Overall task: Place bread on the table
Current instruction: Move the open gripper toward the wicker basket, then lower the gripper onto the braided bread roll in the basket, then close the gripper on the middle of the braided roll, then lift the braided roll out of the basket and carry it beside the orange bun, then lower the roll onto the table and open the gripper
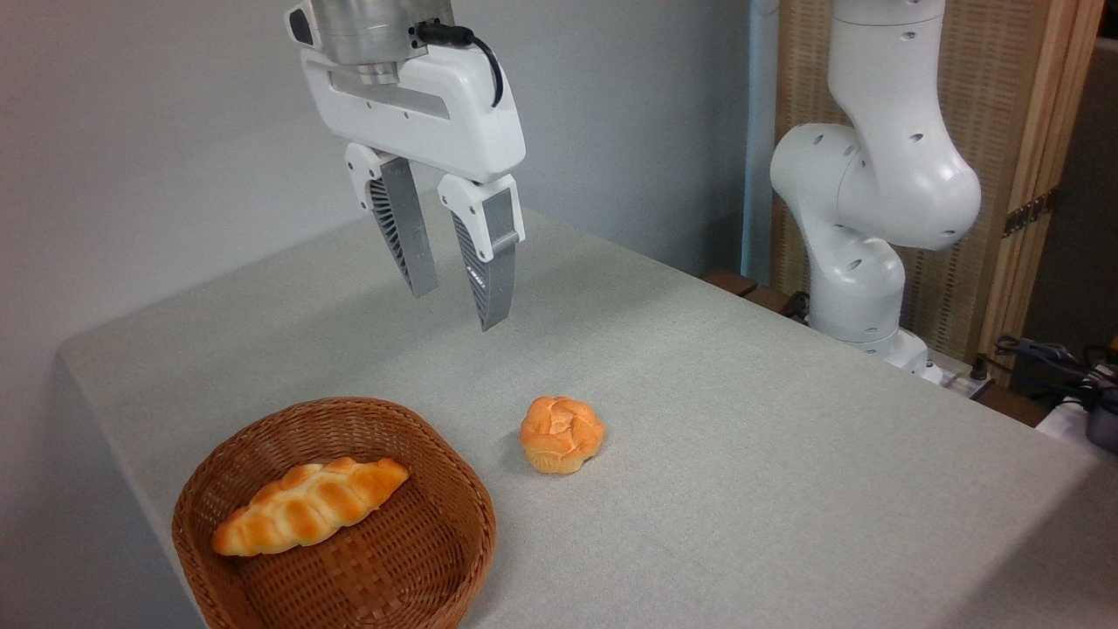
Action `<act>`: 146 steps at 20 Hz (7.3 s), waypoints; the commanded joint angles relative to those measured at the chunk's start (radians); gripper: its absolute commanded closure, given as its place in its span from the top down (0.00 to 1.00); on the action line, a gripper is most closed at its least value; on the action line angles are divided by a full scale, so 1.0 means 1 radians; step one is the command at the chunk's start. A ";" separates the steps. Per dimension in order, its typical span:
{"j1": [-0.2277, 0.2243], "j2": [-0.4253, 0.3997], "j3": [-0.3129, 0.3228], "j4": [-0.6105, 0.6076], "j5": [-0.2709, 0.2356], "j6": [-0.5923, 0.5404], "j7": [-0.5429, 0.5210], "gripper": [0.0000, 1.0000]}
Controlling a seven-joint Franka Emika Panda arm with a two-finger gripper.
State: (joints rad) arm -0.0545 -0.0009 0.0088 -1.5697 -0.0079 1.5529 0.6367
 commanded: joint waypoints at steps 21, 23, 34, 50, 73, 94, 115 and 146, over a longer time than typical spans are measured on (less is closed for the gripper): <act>-0.004 0.091 -0.044 -0.007 -0.014 0.229 0.011 1.00; -0.002 0.120 -0.062 -0.007 -0.014 0.288 0.011 1.00; -0.007 0.326 -0.150 -0.010 0.025 0.536 0.015 1.00; -0.004 0.401 -0.205 -0.010 0.184 0.555 0.011 1.00; -0.001 0.435 -0.210 -0.007 0.192 0.592 0.026 0.28; 0.051 0.326 -0.194 0.010 0.114 0.552 0.026 0.28; -0.102 -0.053 -0.138 -0.385 0.019 0.138 -0.106 0.37; -0.111 0.029 -0.124 -0.281 0.028 0.190 -0.212 1.00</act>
State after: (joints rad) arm -0.1953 0.0609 -0.1356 -1.9064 0.0242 1.7612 0.3859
